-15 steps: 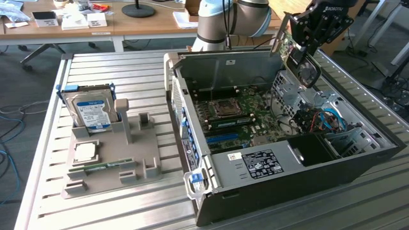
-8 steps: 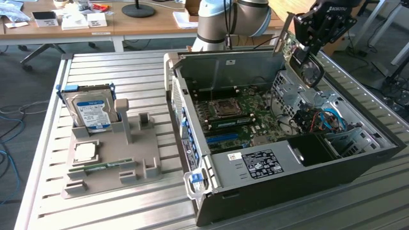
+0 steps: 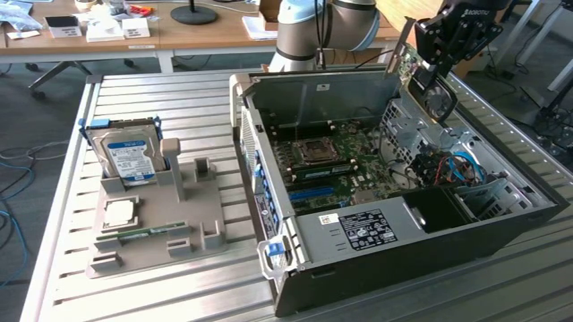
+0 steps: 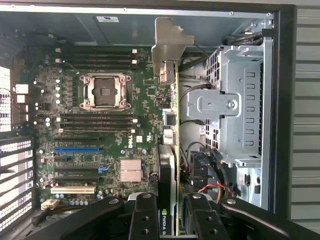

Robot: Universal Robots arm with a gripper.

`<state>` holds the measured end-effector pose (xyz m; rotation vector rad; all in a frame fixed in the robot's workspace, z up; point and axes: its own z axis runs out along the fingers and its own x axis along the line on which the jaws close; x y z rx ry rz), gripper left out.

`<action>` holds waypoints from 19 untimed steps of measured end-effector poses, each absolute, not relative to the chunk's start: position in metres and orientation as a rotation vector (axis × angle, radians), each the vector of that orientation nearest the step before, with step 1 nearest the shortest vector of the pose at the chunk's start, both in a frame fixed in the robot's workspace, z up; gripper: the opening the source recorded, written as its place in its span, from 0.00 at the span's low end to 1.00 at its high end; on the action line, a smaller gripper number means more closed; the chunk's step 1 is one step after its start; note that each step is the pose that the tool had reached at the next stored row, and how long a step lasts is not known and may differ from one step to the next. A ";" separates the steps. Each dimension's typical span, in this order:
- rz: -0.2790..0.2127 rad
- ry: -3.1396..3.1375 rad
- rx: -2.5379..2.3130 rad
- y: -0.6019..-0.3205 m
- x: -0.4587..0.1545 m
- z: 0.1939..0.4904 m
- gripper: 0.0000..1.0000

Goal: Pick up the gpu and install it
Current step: 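Pick up the gpu and move the gpu toward the slot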

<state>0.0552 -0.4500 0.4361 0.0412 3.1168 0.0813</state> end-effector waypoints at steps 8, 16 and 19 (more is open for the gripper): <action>0.081 3.117 0.041 -0.450 0.058 0.436 0.27; 0.081 3.117 0.041 -0.450 0.063 0.436 0.27; 0.081 3.117 0.041 -0.450 0.065 0.436 0.27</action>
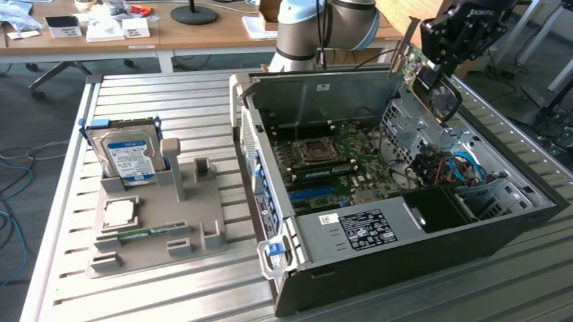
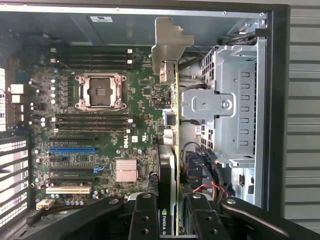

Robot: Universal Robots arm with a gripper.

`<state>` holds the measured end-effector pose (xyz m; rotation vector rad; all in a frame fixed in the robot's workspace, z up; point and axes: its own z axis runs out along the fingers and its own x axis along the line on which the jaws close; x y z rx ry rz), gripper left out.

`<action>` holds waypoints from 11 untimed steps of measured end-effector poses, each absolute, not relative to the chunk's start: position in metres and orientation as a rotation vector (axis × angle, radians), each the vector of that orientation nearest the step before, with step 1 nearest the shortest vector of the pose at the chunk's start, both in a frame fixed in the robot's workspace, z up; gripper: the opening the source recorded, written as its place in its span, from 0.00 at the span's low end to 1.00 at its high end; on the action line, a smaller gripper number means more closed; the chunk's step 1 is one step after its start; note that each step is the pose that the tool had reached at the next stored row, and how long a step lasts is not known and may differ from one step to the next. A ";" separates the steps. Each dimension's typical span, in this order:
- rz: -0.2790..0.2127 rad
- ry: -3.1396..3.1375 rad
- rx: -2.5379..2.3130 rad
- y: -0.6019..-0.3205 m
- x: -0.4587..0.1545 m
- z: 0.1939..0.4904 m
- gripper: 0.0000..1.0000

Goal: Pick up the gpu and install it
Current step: 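Pick up the gpu and move the gpu toward the slot, then insert the gpu into the slot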

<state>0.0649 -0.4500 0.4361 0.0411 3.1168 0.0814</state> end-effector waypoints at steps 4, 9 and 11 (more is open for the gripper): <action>0.081 3.117 0.041 -0.450 0.065 0.436 0.27; 0.081 3.117 0.041 -0.450 0.065 0.436 0.27; 0.081 3.117 0.041 -0.450 0.065 0.436 0.27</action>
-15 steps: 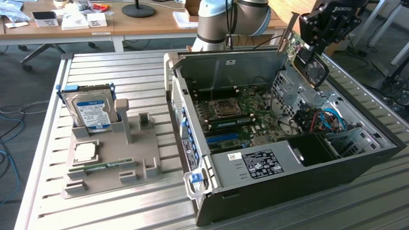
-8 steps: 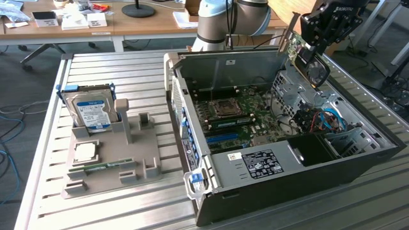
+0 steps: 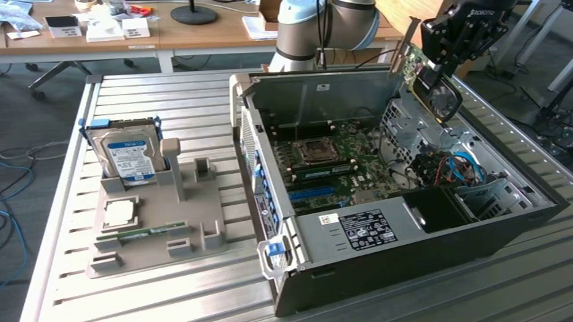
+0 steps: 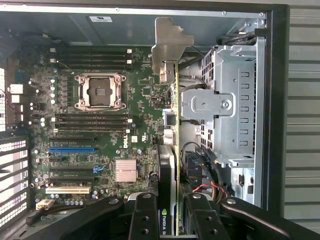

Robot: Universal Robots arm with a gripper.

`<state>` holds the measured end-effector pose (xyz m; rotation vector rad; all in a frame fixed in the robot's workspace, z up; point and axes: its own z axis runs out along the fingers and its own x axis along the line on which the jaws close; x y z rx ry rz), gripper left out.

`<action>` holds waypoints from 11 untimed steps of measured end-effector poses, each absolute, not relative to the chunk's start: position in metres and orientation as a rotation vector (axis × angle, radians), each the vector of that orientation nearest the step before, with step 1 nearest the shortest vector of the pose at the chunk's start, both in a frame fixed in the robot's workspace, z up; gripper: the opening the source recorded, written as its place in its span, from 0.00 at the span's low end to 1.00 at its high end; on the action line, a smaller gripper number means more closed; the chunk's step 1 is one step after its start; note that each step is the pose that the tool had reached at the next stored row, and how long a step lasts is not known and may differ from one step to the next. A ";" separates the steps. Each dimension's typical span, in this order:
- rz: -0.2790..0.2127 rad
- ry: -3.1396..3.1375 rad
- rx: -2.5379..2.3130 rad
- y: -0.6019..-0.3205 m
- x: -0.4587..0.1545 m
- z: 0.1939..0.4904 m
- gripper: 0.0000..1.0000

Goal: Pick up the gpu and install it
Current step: 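Insert the gpu into the slot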

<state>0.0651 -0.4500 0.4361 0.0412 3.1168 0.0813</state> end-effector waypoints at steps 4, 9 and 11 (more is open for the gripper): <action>0.082 3.117 0.029 -0.450 0.065 0.436 0.27; 0.082 3.118 -0.040 -0.450 0.065 0.436 0.27; 0.083 3.118 -0.070 -0.450 0.065 0.436 0.27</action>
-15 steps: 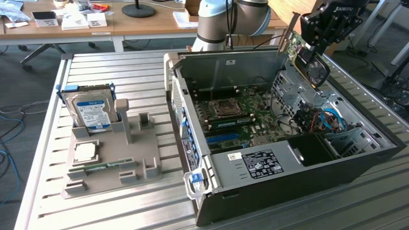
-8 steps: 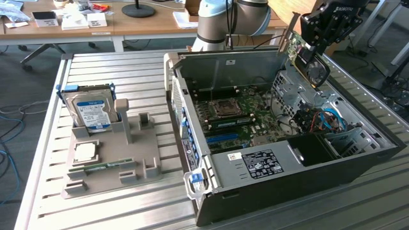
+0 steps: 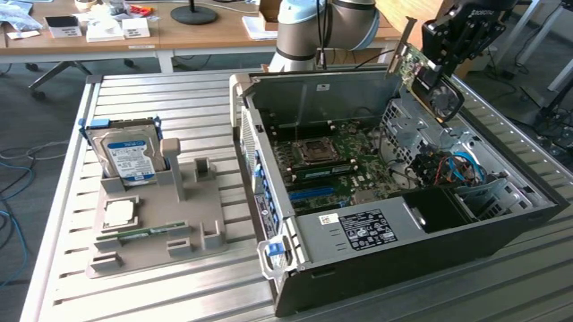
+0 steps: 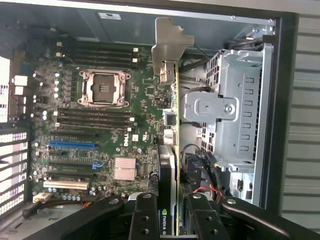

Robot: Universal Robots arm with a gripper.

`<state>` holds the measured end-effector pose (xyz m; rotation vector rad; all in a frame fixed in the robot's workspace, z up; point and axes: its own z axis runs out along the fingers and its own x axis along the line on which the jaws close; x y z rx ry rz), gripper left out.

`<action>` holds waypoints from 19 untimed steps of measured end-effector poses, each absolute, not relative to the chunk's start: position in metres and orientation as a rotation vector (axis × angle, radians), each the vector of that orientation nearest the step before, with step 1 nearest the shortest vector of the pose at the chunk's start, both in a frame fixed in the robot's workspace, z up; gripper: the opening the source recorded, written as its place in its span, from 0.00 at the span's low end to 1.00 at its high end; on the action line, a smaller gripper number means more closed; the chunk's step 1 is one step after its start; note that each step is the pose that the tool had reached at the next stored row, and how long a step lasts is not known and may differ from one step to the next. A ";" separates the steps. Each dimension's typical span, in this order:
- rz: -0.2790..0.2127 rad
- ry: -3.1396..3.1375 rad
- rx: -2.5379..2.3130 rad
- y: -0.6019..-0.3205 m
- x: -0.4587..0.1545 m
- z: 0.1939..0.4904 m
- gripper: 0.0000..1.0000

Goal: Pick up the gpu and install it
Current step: 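Insert the gpu into the slot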

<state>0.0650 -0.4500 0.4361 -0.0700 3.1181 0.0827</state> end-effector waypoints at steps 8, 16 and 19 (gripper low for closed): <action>0.084 3.115 -0.199 -0.450 0.065 0.436 0.27; 0.085 3.107 -0.316 -0.450 0.065 0.436 0.27; 0.086 3.103 -0.359 -0.450 0.064 0.436 0.27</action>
